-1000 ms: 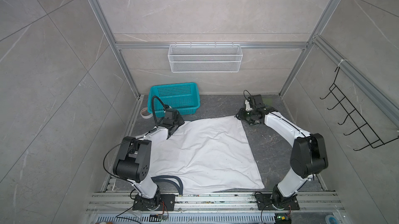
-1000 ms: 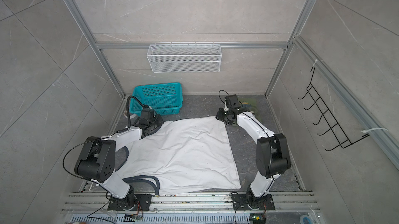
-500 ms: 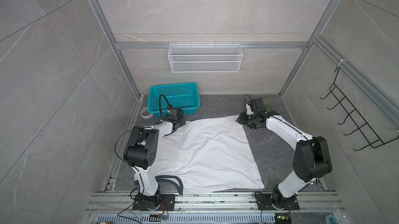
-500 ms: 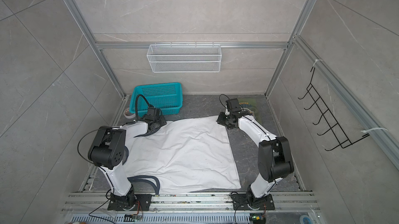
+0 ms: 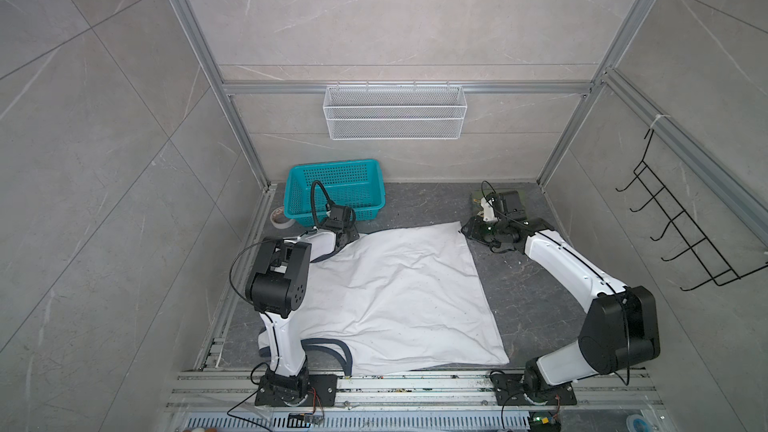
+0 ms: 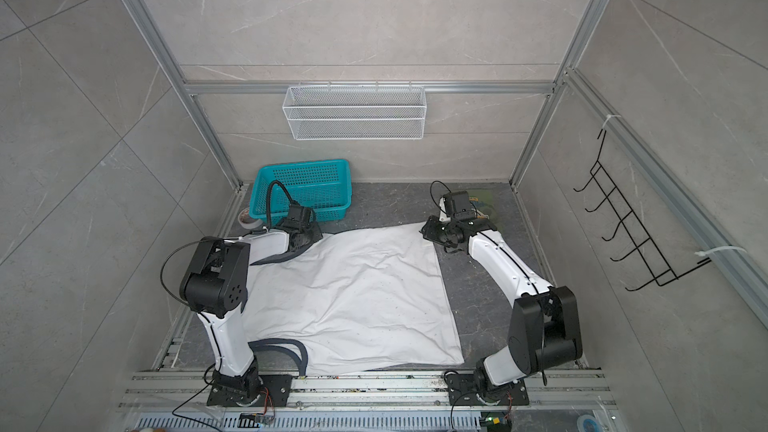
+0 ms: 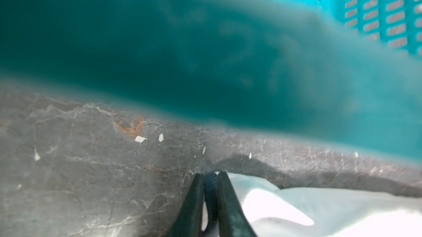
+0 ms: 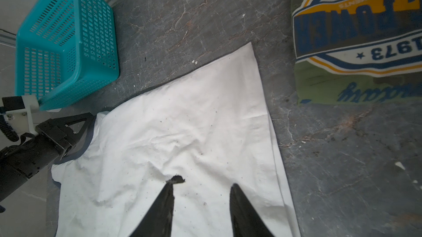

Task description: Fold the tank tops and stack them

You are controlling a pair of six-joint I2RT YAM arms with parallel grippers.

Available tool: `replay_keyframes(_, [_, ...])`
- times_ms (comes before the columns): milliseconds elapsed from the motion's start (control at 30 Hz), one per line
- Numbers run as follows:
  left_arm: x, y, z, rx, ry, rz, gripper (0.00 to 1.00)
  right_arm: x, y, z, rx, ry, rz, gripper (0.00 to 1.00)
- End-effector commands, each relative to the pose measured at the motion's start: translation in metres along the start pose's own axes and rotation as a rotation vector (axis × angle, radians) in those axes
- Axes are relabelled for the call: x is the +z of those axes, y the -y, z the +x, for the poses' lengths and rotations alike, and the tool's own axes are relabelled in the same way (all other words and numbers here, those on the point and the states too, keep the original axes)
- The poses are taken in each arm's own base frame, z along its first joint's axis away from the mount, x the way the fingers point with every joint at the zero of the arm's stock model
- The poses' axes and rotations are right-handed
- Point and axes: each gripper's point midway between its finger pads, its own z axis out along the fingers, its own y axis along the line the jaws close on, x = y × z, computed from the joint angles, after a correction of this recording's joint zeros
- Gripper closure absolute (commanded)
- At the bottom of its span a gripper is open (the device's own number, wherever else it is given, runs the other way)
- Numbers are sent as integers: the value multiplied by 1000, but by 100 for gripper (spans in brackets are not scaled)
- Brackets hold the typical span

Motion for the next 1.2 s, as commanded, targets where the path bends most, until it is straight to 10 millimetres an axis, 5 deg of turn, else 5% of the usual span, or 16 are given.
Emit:
replay_keyframes(0, [-3, -3, -3, -9, 11, -3, 95, -8, 1, 4, -6, -12, -2, 57])
replay_keyframes(267, [-18, -2, -11, -19, 52, 10, 100, -12, -1, 1, 4, 1, -9, 57])
replay_keyframes(600, [-63, 3, -9, -47, 136, 82, 100, -9, -1, 2, 13, -6, -18, 57])
replay_keyframes(1033, [-49, -8, 47, -82, 26, 84, 100, -10, 2, 3, 10, -6, -10, 57])
replay_keyframes(1167, [-49, -5, 43, -76, 25, 85, 83, -9, 2, 5, 9, -12, -10, 57])
